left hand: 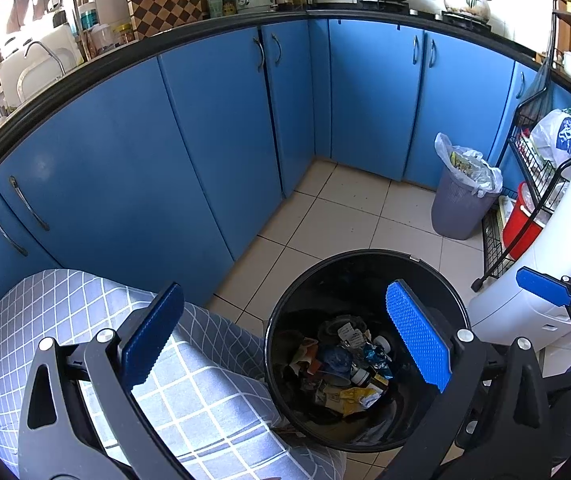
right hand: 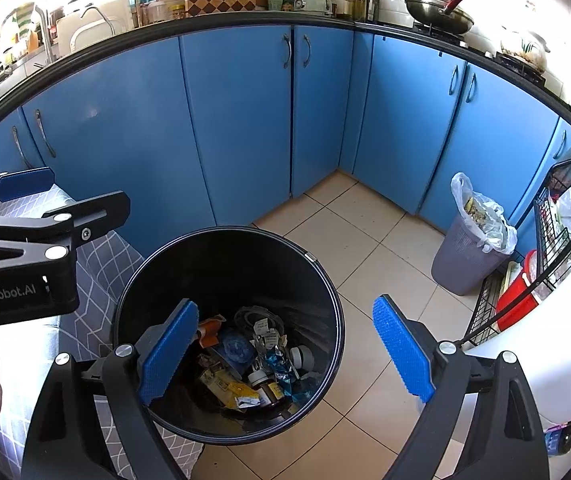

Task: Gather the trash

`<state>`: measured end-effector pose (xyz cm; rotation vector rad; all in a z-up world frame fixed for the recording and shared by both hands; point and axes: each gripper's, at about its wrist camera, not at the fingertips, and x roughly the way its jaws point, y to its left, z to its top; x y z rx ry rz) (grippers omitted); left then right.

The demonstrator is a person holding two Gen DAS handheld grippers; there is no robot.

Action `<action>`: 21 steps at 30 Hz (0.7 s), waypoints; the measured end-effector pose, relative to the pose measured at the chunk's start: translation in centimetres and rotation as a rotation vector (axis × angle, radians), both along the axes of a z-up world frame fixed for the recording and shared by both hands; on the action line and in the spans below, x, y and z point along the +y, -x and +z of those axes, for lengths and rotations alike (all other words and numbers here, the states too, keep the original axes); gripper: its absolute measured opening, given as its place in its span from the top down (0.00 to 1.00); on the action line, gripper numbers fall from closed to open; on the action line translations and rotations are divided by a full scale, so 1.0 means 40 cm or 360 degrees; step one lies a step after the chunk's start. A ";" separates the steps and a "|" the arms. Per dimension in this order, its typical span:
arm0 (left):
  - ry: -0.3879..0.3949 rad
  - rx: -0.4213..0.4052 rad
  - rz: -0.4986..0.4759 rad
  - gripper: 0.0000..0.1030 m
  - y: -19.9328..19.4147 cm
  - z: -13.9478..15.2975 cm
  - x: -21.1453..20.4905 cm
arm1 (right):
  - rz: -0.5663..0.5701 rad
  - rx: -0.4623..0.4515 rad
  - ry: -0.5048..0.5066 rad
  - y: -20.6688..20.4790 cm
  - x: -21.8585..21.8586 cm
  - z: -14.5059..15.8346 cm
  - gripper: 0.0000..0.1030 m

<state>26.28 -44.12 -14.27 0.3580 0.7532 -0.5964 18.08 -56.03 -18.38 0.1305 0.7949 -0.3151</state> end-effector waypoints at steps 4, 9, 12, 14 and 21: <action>0.0000 0.0000 -0.0003 0.03 0.000 -0.001 0.001 | -0.0001 0.0000 -0.0001 -0.001 0.000 0.000 0.16; -0.0001 0.0005 -0.0002 0.03 0.001 -0.003 0.003 | -0.0001 -0.0001 0.0002 -0.002 -0.001 0.001 0.16; 0.0002 0.0008 -0.0003 0.03 0.000 -0.004 0.003 | -0.0001 -0.0001 0.0002 -0.002 -0.002 0.002 0.16; 0.0003 0.0005 -0.0001 0.03 0.001 -0.004 0.003 | 0.0000 -0.0003 0.0000 -0.002 -0.002 0.002 0.16; 0.0006 0.0011 -0.0001 0.03 0.000 -0.004 0.005 | -0.0001 0.0000 0.0004 -0.002 -0.002 0.001 0.16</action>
